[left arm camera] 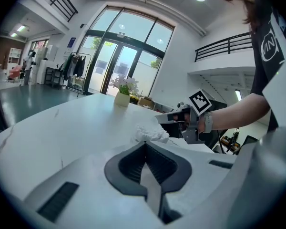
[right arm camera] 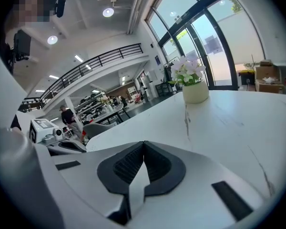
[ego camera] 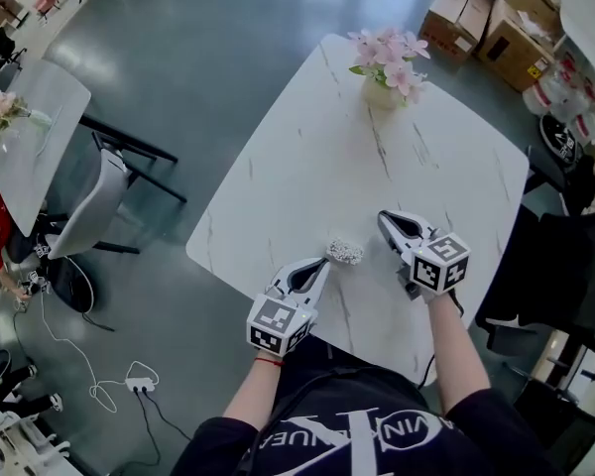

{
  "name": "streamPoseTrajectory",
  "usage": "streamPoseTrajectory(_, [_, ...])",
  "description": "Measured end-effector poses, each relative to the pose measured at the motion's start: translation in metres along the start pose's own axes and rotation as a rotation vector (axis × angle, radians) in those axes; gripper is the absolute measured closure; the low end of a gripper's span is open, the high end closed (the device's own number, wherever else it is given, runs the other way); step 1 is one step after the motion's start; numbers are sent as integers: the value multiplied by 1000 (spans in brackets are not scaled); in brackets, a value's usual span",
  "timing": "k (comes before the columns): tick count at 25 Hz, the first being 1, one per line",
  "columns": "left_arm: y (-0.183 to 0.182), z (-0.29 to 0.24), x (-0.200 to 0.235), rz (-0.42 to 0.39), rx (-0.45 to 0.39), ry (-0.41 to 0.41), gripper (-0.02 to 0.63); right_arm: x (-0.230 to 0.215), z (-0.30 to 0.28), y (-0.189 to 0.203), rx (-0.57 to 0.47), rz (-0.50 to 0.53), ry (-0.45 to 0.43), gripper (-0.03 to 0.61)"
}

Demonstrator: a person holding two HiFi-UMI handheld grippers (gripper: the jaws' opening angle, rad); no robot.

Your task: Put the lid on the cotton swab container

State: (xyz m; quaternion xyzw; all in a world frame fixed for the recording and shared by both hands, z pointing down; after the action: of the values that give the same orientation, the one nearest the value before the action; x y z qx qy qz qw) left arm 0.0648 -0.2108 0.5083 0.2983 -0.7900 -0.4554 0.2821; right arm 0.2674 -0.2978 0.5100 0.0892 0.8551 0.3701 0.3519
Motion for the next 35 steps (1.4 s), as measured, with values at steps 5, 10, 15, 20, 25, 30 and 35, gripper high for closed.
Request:
streamPoseTrajectory(5, [1,-4,3,15,0,-22,607,-6,-11,1,52,-6,-85,575])
streamPoseTrajectory(10, [0,-4,5,22,-2,-44,608,-2,-16,-4,37,-22,-214,575])
streamPoseTrajectory(15, [0,-5,4,27,1,-54,607,5,-12,-14,-18,-19,-336,575])
streamPoseTrajectory(20, [-1,-4,3,32,2,-62,607,19,-6,-18,-3,-10,-448,575])
streamPoseTrajectory(25, [0,-3,4,38,-3,-68,607,41,-3,-14,34,56,-510,575])
streamPoseTrajectory(30, [-1,-2,7,52,-13,-77,607,62,-1,-2,68,163,-484,575])
streamPoseTrajectory(35, [-1,-3,9,50,-9,-80,609,82,-2,12,109,383,-383,575])
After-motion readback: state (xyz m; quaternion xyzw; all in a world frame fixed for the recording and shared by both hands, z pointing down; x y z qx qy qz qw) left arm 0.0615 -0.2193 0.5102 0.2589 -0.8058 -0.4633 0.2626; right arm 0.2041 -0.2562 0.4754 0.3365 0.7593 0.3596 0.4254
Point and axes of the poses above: the fingertips, and each gripper's own axes: z backward along the fingers, x to its left, y out of its underside, the point moved 7 cm from there along z, backward along the fingers, and after that the axes turned 12 degrees about -z, right-handed, at the moved point
